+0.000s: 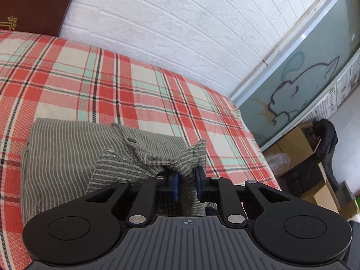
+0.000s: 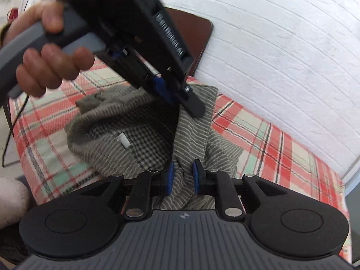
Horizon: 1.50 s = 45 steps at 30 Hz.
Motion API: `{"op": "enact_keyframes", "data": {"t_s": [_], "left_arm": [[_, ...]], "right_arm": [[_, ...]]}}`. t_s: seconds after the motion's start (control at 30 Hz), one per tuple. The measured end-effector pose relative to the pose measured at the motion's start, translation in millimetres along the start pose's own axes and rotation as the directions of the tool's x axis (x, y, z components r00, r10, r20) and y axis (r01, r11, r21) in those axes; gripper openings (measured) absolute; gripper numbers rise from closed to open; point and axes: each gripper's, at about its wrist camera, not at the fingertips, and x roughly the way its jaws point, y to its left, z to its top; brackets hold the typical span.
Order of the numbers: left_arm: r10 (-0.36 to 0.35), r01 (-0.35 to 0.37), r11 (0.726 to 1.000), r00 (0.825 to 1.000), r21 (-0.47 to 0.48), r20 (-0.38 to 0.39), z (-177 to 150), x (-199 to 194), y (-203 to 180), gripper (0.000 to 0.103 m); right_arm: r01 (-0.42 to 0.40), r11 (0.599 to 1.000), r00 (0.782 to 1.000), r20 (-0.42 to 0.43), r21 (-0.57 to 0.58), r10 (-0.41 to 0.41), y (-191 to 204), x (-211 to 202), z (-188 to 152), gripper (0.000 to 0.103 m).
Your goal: Fold clothes
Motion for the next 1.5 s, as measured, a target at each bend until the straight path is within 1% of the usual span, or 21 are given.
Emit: {"op": "enact_keyframes", "data": {"t_s": [0.07, 0.1, 0.13, 0.2, 0.27, 0.3, 0.33, 0.47, 0.57, 0.63, 0.67, 0.73, 0.83, 0.93, 1.0, 1.03, 1.17, 1.3, 1.37, 1.47, 1.5], "left_arm": [[-0.004, 0.004, 1.000, 1.000, 0.002, -0.006, 0, 2, 0, 0.028], [-0.007, 0.007, 1.000, 1.000, 0.003, -0.007, 0, 3, 0, 0.031], [-0.011, 0.011, 1.000, 1.000, 0.005, -0.009, -1, 4, -1, 0.031], [-0.015, 0.015, 1.000, 1.000, 0.014, -0.011, -1, 6, -3, 0.031], [-0.014, 0.014, 1.000, 1.000, 0.023, -0.010, -1, 6, -4, 0.031], [-0.008, 0.008, 1.000, 1.000, 0.022, -0.004, -1, 6, -3, 0.031], [-0.001, 0.001, 1.000, 1.000, 0.015, 0.003, -1, 5, -1, 0.031], [-0.038, 0.036, 0.998, 0.999, -0.060, -0.021, 2, 8, 15, 0.030], [-0.027, 0.027, 0.999, 0.999, -0.018, -0.030, -2, 11, 14, 0.031], [-0.029, 0.030, 0.998, 0.999, 0.051, -0.019, -7, 4, 7, 0.042], [-0.037, 0.039, 0.995, 0.999, 0.093, -0.015, -10, -1, 5, 0.051], [-0.038, 0.036, 0.981, 0.999, 0.189, 0.003, -18, -14, -3, 0.054], [-0.035, 0.030, 0.940, 0.999, 0.340, 0.009, -33, -27, -19, 0.054], [-0.050, 0.057, 0.903, 0.998, 0.425, -0.026, -50, -25, -31, 0.055], [-0.052, 0.069, 0.889, 0.997, 0.453, -0.049, -59, -19, -35, 0.057], [-0.047, 0.068, 0.885, 0.997, 0.460, -0.058, -63, -17, -35, 0.057], [-0.036, 0.074, 0.875, 0.996, 0.478, -0.087, -74, -14, -32, 0.059], [-0.049, 0.092, 0.860, 0.994, 0.502, -0.100, -81, -22, -29, 0.064], [-0.046, 0.094, 0.845, 0.994, 0.527, -0.103, -84, -22, -30, 0.064], [-0.025, 0.082, 0.810, 0.994, 0.580, -0.106, -89, -18, -35, 0.064], [-0.002, 0.064, 0.799, 0.995, 0.598, -0.104, -91, -15, -37, 0.047]], "right_arm": [[0.026, 0.999, 1.000, -0.012, -0.024, -0.026, 4, 5, 0, 0.020], [0.036, 0.999, 0.999, -0.002, -0.040, -0.036, 8, 6, 3, 0.024], [0.048, 0.997, 0.999, 0.003, -0.059, -0.048, 11, 10, 4, 0.034], [0.069, 0.993, 0.998, 0.010, -0.091, -0.068, 17, 16, 7, 0.040], [0.078, 0.991, 0.997, 0.013, -0.105, -0.077, 19, 23, 9, 0.038], [0.083, 0.992, 0.996, -0.002, -0.097, -0.084, 17, 27, 8, 0.026], [0.088, 0.992, 0.996, -0.017, -0.089, -0.090, 14, 30, 7, 0.004], [0.075, 0.996, 0.996, -0.050, -0.052, -0.078, 3, 26, 3, 0.004], [0.021, 0.999, 0.998, -0.061, 0.039, -0.018, -11, 21, 6, 0.004], [-0.044, 0.984, 0.997, -0.060, 0.175, 0.055, -33, 20, 6, 0.004], [-0.079, 0.965, 0.994, -0.054, 0.248, 0.096, -44, 20, 7, 0.004], [-0.139, 0.924, 0.986, -0.033, 0.357, 0.161, -64, 19, 6, 0.004], [-0.219, 0.844, 0.970, 0.014, 0.489, 0.244, -91, 19, 3, 0.004], [-0.287, 0.752, 0.949, 0.066, 0.593, 0.309, -113, 18, 2, 0.004], [-0.311, 0.709, 0.939, 0.088, 0.633, 0.334, -116, 20, 1, 0.004], [-0.317, 0.699, 0.936, 0.093, 0.641, 0.338, -113, 24, 3, 0.004], [-0.294, 0.719, 0.947, 0.087, 0.630, 0.311, -109, 22, 5, 0.004], [-0.289, 0.713, 0.947, 0.085, 0.639, 0.308, -110, 22, 3, 0.004], [-0.287, 0.710, 0.948, 0.084, 0.643, 0.307, -111, 22, 3, 0.004], [-0.284, 0.705, 0.949, 0.083, 0.649, 0.305, -111, 22, 2, 0.004], [-0.283, 0.704, 0.949, 0.083, 0.651, 0.305, -112, 22, 1, 0.004]]}}
